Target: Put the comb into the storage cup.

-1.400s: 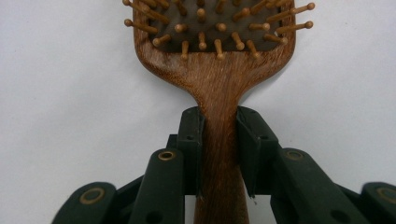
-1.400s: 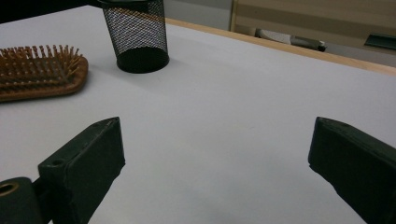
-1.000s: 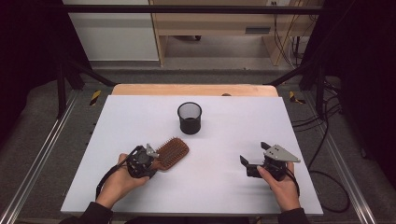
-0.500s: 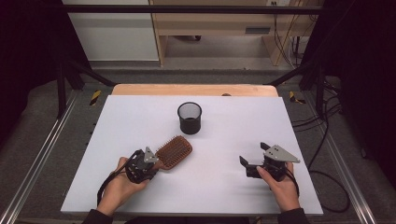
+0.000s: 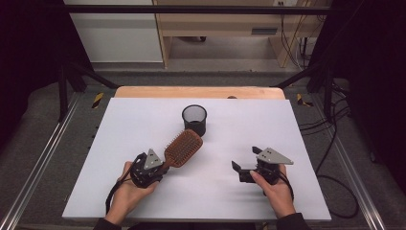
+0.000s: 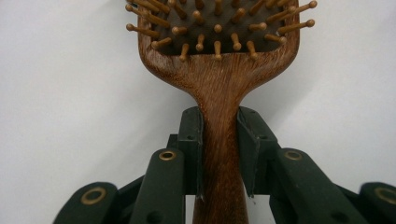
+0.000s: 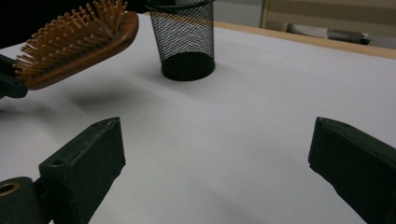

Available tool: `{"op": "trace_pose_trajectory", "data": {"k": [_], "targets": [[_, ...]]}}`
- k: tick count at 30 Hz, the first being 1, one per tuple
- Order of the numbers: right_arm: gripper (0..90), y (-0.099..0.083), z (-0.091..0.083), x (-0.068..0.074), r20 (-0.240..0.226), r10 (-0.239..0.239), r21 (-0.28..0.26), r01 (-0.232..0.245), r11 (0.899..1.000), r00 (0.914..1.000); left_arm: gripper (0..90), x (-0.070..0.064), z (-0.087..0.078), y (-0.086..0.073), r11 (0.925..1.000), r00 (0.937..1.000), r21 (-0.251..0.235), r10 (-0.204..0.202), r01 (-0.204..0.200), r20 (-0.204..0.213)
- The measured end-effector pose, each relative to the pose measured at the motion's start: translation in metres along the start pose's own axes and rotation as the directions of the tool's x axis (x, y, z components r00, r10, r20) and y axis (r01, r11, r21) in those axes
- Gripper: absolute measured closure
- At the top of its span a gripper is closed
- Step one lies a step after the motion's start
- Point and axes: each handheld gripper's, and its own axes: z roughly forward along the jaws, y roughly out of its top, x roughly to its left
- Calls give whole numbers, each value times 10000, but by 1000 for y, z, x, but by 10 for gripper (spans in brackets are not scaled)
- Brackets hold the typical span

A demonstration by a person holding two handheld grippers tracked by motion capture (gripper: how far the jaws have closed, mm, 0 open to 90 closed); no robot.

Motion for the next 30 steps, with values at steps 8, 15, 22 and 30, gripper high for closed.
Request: {"op": "trace_pose_trajectory", "data": {"k": [8,15,22,30], "targets": [[42,6,18,23,-805,858,-187,-876,9960,9931,728,-9,2,-1,9983,9999,-584,6,-13,-109],[43,12,31,43,-1690,999,-83,-1028,9947,9805,728,-12,-2,0,9945,9993,-1050,-22,-17,-371],[67,19,40,58,-2225,1425,-76,-1479,9890,9645,728,-17,-6,2,9872,9991,-1592,-126,62,-394],[65,31,47,68,-2826,1705,-112,-1810,9834,9440,728,-19,-4,4,9842,9990,-1759,-248,181,-359]]}}
